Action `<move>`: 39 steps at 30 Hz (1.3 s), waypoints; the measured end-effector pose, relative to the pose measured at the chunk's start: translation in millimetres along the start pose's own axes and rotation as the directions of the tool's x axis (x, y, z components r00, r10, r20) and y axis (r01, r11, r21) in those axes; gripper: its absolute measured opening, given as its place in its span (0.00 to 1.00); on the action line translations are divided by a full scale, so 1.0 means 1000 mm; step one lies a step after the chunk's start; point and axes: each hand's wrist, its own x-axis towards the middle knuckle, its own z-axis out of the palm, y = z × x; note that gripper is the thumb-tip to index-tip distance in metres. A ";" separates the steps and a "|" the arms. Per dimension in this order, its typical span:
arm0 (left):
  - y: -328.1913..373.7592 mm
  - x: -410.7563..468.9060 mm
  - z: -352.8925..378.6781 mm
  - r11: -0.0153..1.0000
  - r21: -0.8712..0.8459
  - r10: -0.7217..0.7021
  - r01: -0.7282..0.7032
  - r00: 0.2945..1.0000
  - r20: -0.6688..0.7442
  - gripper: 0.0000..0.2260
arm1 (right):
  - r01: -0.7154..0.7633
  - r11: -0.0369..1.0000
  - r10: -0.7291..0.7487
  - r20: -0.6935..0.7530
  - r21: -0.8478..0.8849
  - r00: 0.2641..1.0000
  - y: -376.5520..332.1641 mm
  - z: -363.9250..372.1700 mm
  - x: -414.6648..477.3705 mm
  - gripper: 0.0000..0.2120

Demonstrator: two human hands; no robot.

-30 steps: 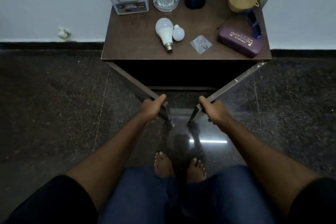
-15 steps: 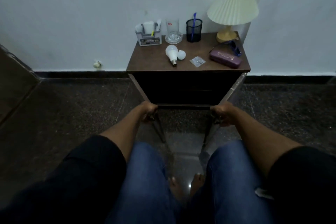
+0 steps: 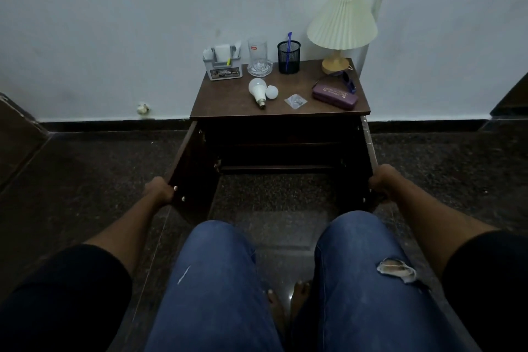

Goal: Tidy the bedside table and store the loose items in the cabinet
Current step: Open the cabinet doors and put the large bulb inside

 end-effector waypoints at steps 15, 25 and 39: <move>0.049 -0.030 -0.020 0.998 0.062 0.043 -0.034 0.986 -0.160 0.25 | 0.111 0.977 -0.156 -0.255 -0.183 0.954 -0.031 -0.021 -0.020 0.27; 0.123 -0.052 -0.012 0.916 -0.243 0.310 -0.319 0.948 -0.076 0.08 | 0.586 0.810 -0.568 -0.224 0.016 0.792 -0.119 -0.005 -0.049 0.05; 0.265 0.061 0.019 0.740 -0.479 0.409 -0.473 0.881 -0.239 0.09 | 0.661 0.715 -0.591 -0.310 0.228 0.745 -0.258 0.073 0.034 0.11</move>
